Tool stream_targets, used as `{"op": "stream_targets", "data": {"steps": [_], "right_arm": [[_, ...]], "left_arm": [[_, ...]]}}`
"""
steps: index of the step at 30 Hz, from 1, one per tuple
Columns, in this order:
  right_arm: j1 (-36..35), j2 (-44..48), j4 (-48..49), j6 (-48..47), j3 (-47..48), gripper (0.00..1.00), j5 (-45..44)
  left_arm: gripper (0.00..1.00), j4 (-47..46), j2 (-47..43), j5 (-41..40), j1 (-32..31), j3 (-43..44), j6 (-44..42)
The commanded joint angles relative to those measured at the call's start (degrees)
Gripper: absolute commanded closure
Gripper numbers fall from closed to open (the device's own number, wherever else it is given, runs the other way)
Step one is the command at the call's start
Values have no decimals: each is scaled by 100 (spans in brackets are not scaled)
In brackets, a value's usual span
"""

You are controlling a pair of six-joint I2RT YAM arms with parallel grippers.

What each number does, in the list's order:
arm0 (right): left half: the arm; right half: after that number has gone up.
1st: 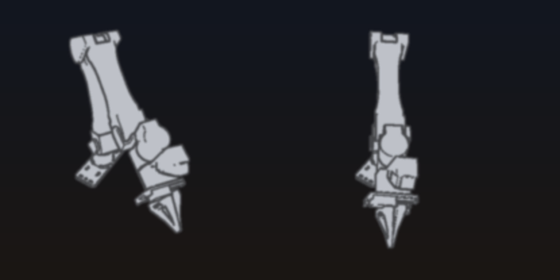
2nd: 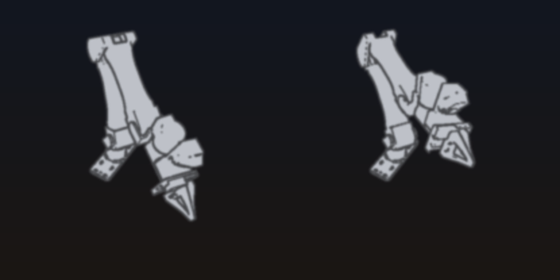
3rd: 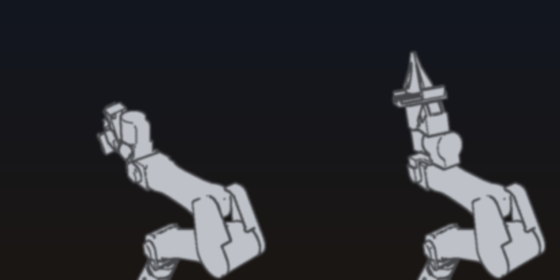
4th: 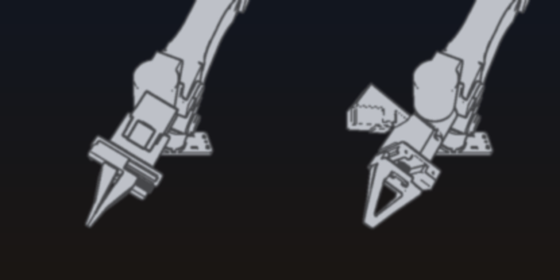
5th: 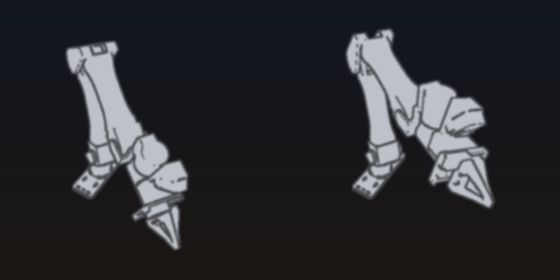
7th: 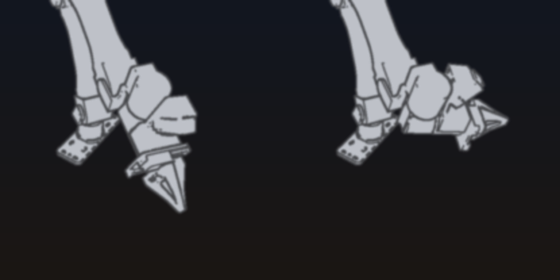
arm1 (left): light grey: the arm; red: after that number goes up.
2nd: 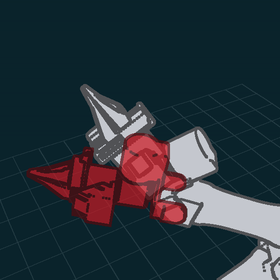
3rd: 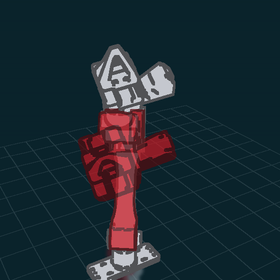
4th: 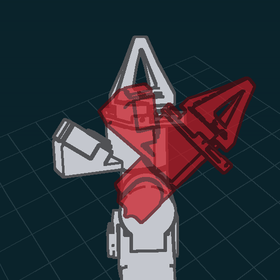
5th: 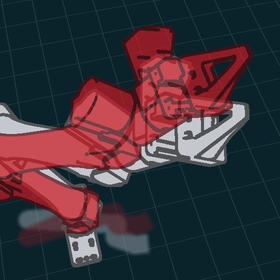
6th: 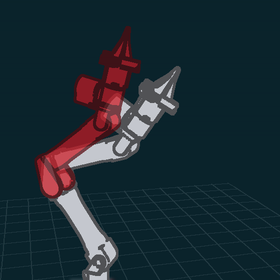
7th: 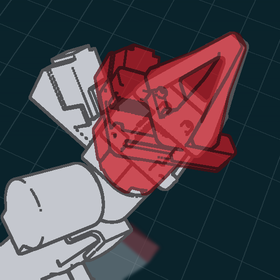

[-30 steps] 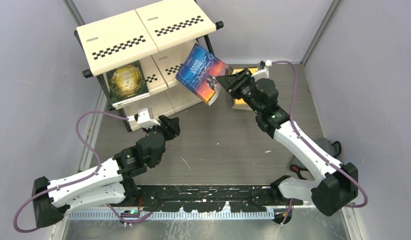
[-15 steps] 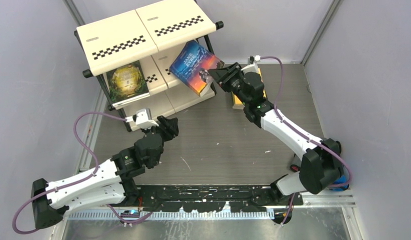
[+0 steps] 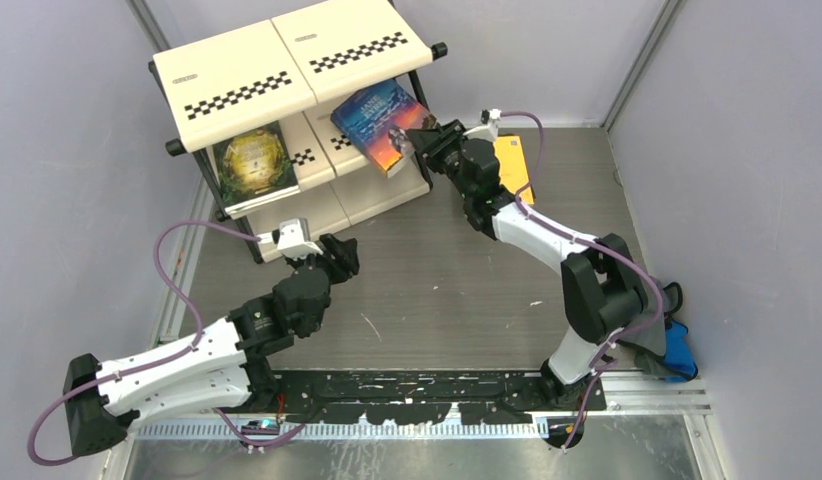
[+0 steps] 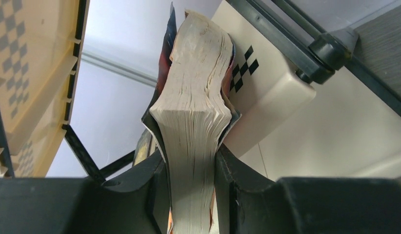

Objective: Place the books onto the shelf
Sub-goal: Place the book on the shelf.

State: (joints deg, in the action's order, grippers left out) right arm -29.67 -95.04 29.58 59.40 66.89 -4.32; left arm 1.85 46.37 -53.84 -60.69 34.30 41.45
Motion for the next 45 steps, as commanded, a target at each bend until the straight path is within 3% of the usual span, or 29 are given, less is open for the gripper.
{"op": "stream_targets", "data": {"steps": [1,21,35,38,42,45], "right_arm": [[-124,-53,1609,-149,608,99,-457],[-784,-922,1893,-575,1228,99,-2231],[-839,-1157,1700,-687,1472,98,-3115],[-838,-1196,1569,-725,1556,85,-3178],[-838,-1277,1454,-716,1634,53,-3121],[-834,-1281,1438,-707,1583,42,-3055]], "left_arm": [[45,-239,-140,-153,-17,13,-112],[45,-21,-346,-175,-20,-36,-84],[44,112,-553,-275,-20,-39,-203],[44,127,-591,-298,-17,-68,-210],[43,165,-624,-315,-15,-58,-216],[43,151,-625,-323,-22,-40,-245]]}}
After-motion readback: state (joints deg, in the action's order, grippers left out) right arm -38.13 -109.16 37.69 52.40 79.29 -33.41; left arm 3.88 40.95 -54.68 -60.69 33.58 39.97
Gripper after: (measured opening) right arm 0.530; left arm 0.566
